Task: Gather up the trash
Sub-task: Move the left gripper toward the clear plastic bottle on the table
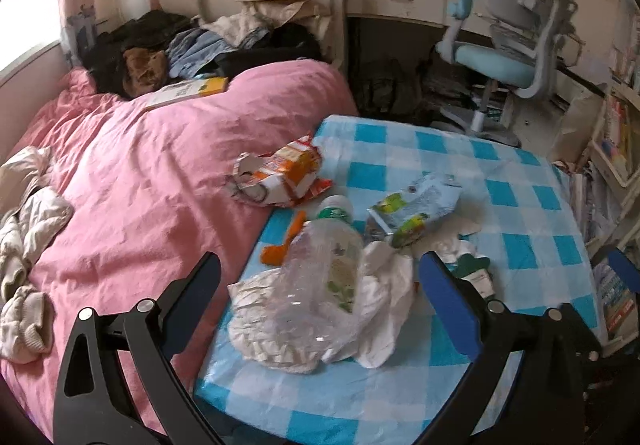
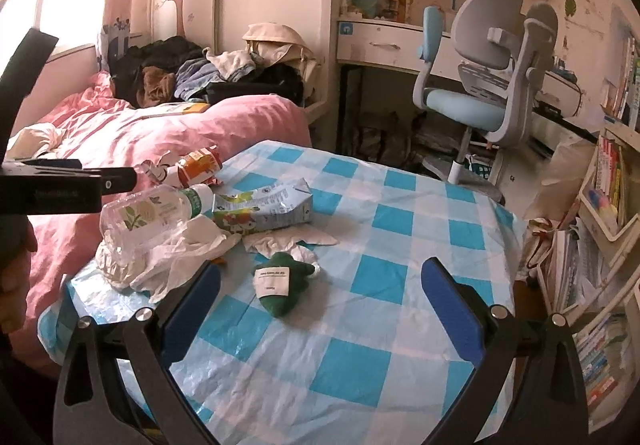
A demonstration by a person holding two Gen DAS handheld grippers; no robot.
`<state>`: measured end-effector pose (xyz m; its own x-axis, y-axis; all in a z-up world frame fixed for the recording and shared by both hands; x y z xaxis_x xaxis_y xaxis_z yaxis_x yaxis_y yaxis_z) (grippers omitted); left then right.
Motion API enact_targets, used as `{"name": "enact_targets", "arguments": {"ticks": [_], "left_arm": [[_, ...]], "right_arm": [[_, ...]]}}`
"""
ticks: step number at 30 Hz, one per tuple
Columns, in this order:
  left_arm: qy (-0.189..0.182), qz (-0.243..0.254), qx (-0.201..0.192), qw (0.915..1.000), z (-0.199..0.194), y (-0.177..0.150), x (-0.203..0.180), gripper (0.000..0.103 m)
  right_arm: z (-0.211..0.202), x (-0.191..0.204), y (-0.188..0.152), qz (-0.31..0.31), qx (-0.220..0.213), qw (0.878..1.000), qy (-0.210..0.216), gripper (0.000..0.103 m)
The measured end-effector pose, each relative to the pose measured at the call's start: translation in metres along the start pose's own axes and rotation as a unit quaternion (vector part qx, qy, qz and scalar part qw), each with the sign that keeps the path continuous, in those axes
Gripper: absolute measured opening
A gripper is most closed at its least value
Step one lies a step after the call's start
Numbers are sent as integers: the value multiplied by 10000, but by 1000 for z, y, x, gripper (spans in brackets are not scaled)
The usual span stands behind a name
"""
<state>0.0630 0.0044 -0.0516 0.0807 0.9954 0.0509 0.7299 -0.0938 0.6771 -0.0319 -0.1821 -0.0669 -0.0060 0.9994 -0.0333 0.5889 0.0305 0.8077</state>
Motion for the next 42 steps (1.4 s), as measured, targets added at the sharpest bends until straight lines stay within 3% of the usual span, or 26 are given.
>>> {"name": "enact_targets", "arguments": {"ticks": [7,17,42], "left_arm": [[52,-541,210,9983,6,-3,39,96],[116,70,202,9997,8,-6,14,96],[91,24,181,9998,5,-5,15,96]], "right_arm": [[-9,-1,1,48,28,10000,56,97],[-8,4,1,68,84,9998,175,97],[-4,7,-1,76,143,9995,268,97]]}}
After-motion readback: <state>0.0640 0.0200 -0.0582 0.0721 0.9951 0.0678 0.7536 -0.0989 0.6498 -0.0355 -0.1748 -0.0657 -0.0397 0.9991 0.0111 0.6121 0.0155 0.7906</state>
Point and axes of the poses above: each gripper's, at about its wrist camera, not at the fingertips, and z roughly the way its jaws point, x to its left, y to its top, the point moved 6 cm from there along z, roughly the way its jaws point, and after that the axes turned 3 degrees about x, right-handed, at the moved point
